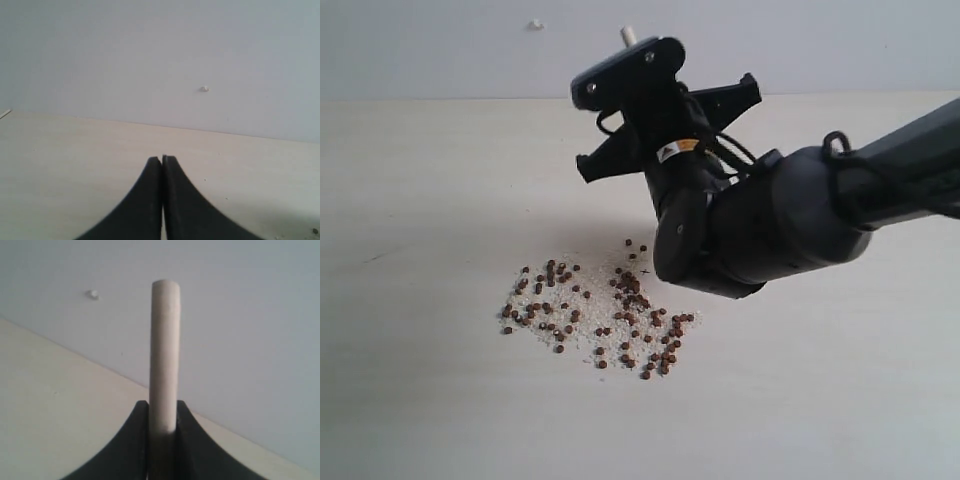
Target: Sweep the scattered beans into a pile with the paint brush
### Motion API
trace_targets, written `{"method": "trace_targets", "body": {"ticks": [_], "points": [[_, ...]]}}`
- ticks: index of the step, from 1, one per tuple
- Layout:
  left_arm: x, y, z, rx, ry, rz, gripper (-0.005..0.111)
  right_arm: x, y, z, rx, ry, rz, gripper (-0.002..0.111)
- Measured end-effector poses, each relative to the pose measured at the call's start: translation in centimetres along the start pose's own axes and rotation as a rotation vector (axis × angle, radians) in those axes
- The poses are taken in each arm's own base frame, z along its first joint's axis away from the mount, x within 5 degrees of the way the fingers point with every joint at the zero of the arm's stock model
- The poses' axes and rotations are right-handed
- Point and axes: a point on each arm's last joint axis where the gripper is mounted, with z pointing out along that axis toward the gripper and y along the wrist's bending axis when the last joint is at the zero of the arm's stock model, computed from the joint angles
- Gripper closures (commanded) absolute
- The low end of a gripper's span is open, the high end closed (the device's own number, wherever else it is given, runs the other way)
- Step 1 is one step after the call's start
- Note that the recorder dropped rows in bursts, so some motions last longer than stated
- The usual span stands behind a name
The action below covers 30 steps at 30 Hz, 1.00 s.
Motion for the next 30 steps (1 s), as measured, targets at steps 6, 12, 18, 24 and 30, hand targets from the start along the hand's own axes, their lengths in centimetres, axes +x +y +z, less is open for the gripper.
{"method": "trace_targets", "body": {"ticks": [6,12,18,24,30], "points": [[0.0,0.0,0.0,0.0,0.0,0.0,0.107,3.9,1.1,2.0,-0.095,-0.01,-0.072,0.108],[0.0,0.0,0.0,0.0,0.0,0.0,0.107,4.6,0.1,2.7,-0.059,0.006,-0.05,0.108],[0.0,0.0,0.0,0.0,0.0,0.0,0.107,4.8,0.3,2.9,-0.123,0.013,0.026,0.108],[0.0,0.0,0.0,0.0,0.0,0.0,0.107,4.1,1.8,2.6,-0.296,-0.04,0.099,0.108],[0.0,0.0,0.0,0.0,0.0,0.0,0.107,3.6,3.2,2.0,-0.468,-0.078,0.09,0.108]]}}
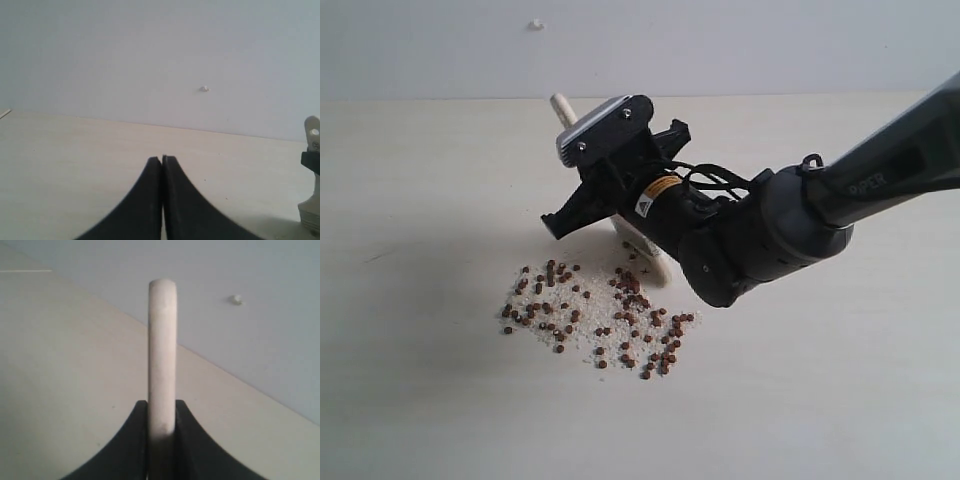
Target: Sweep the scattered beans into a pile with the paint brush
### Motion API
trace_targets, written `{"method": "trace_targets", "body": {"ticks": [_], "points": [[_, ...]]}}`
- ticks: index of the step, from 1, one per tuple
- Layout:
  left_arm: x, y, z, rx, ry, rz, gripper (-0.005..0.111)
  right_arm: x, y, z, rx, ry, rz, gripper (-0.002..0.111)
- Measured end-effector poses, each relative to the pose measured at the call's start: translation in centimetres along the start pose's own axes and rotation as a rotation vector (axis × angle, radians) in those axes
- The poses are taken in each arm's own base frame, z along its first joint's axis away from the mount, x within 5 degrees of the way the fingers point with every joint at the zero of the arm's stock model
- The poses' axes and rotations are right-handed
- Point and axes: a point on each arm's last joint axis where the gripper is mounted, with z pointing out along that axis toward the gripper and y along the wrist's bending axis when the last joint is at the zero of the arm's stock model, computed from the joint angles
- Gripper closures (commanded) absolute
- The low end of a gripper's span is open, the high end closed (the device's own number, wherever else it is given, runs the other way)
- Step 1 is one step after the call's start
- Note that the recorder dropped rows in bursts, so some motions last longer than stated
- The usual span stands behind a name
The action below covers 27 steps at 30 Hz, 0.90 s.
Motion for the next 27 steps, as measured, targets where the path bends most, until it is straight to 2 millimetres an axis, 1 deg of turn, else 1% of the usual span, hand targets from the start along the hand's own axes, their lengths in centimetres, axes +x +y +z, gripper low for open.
{"method": "trace_targets", "body": {"ticks": [6,10,13,14,16,18,21,23,25,26,27], "points": [[0.0,0.0,0.0,0.0,0.0,0.0,0.107,-0.7,1.2,-0.2,-0.146,-0.001,-0.02,0.108],[0.0,0.0,0.0,0.0,0.0,0.0,0.107,-1.6,1.1,-0.5,-0.161,0.012,-0.011,0.108],[0.0,0.0,0.0,0.0,0.0,0.0,0.107,-2.8,0.7,-0.9,-0.151,0.02,-0.023,0.108],[0.0,0.0,0.0,0.0,0.0,0.0,0.107,-3.6,0.4,-1.2,-0.134,0.012,-0.034,0.108],[0.0,0.0,0.0,0.0,0.0,0.0,0.107,-4.9,-0.4,-1.7,-0.085,0.012,-0.03,0.108],[0.0,0.0,0.0,0.0,0.0,0.0,0.107,-6.1,-1.5,-2.3,0.002,0.03,-0.024,0.108],[0.0,0.0,0.0,0.0,0.0,0.0,0.107,-6.9,-3.3,-3.2,0.16,0.102,-0.032,0.108],[0.0,0.0,0.0,0.0,0.0,0.0,0.107,-6.8,-4.4,-3.8,0.281,0.161,-0.008,0.108],[0.0,0.0,0.0,0.0,0.0,0.0,0.107,-6.2,-5.1,-4.7,0.436,0.224,0.013,0.108],[0.0,0.0,0.0,0.0,0.0,0.0,0.107,-5.7,-5.0,-5.2,0.494,0.246,0.004,0.108],[0.0,0.0,0.0,0.0,0.0,0.0,0.107,-5.1,-4.1,-6.3,0.565,0.271,-0.005,0.108]]}}
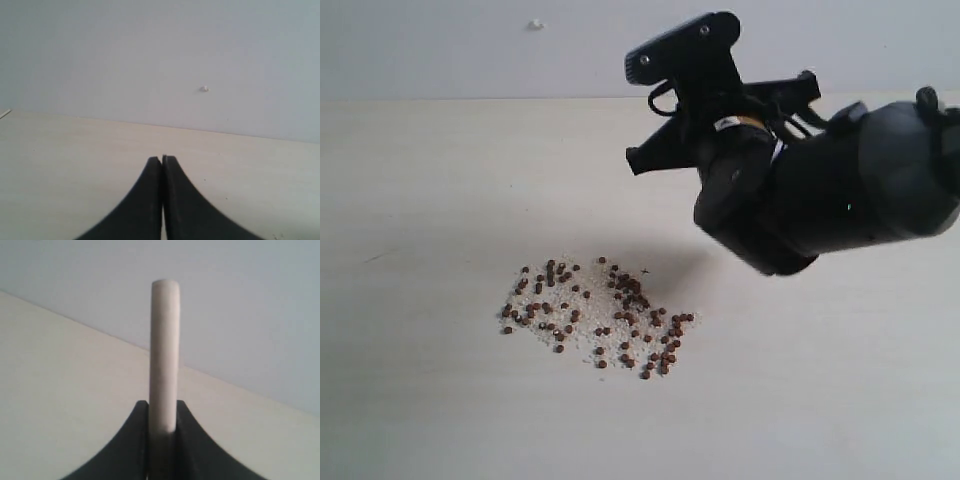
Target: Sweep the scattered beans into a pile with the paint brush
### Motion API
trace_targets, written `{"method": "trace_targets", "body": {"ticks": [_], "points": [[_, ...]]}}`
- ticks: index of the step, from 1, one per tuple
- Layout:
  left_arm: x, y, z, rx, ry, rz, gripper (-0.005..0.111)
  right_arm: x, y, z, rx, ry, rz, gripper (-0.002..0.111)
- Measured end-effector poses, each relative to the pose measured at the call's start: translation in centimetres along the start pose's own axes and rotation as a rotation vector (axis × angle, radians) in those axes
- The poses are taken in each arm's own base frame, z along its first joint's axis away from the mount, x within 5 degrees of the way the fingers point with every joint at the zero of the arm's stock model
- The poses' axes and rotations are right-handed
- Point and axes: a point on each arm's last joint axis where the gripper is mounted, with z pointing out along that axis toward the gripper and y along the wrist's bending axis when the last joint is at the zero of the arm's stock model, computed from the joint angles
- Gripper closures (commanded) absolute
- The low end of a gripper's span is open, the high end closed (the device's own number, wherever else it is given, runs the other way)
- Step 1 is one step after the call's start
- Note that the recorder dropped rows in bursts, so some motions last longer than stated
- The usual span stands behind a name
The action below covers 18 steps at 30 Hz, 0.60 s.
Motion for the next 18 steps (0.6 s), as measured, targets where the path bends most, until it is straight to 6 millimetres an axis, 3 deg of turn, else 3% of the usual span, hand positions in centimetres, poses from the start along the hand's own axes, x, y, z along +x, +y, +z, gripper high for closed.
{"method": "trace_targets", "body": {"ticks": [3,5,11,14,18], "points": [[0.0,0.0,0.0,0.0,0.0,0.0,0.107,2.0,1.4,-3.4,0.107,0.026,0.008,0.108],[0.0,0.0,0.0,0.0,0.0,0.0,0.107,3.0,2.2,-4.6,0.171,0.038,0.0,0.108],[0.0,-0.2,0.0,0.028,0.005,0.001,0.107,6.1,5.7,-6.0,0.151,0.062,-0.049,0.108],[0.0,-0.2,0.0,0.028,0.005,0.001,0.107,5.6,7.5,-6.8,0.113,0.033,-0.035,0.108],[0.0,-0.2,0.0,0.028,0.005,0.001,0.107,5.0,9.0,-6.3,0.083,-0.007,-0.026,0.108]]}}
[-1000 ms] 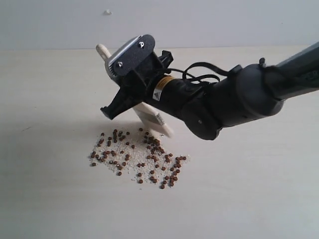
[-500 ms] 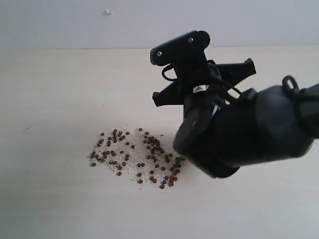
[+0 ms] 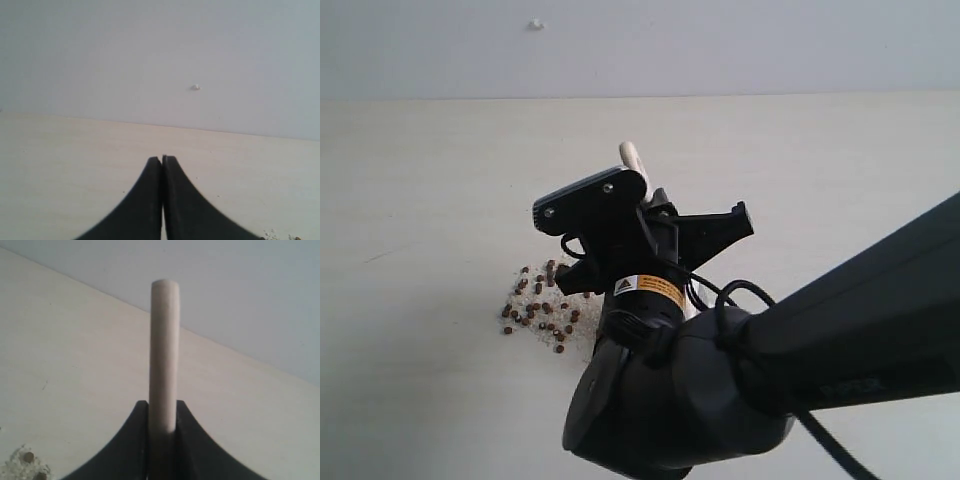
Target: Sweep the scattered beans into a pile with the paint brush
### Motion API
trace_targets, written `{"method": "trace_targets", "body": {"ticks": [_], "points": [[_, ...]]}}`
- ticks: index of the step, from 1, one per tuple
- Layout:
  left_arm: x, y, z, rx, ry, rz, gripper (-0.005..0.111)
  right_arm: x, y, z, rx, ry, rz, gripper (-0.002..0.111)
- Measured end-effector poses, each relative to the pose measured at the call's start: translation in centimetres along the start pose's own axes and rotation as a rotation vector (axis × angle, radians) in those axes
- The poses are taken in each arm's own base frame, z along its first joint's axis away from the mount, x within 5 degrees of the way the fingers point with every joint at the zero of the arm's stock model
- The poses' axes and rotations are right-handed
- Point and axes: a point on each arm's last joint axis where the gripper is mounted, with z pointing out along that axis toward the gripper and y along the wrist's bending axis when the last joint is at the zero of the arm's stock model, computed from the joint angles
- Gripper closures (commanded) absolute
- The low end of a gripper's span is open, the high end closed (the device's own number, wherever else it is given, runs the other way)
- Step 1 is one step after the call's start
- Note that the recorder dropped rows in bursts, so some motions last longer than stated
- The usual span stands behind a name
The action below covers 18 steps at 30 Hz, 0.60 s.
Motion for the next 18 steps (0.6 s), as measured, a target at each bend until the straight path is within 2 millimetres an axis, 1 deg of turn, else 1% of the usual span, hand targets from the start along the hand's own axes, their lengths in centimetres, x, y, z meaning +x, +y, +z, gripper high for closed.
{"method": "trace_targets", "body": {"ticks": [7,18], "points": [[0.0,0.0,0.0,0.0,0.0,0.0,0.107,0.2,1.7,0.7,-0.006,-0.026,-0.019,0.108],[0.0,0.0,0.0,0.0,0.0,0.0,0.107,-2.2,3.5,1.0,-0.065,-0.057,0.064,0.108]]}}
